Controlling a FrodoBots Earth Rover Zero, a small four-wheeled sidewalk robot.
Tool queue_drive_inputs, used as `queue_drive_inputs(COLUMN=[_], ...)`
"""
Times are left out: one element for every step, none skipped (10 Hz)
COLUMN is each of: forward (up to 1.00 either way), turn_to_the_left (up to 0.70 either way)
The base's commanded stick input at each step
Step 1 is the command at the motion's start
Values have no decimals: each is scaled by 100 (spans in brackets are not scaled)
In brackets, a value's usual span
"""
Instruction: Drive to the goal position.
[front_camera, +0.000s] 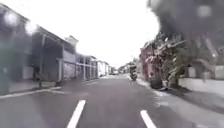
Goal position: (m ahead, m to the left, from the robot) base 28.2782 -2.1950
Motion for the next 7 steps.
queue_drive_inputs(forward=[100,100,100,100,100,100,100], turn_to_the_left=[0,0,1,1,-37,-40,-39])
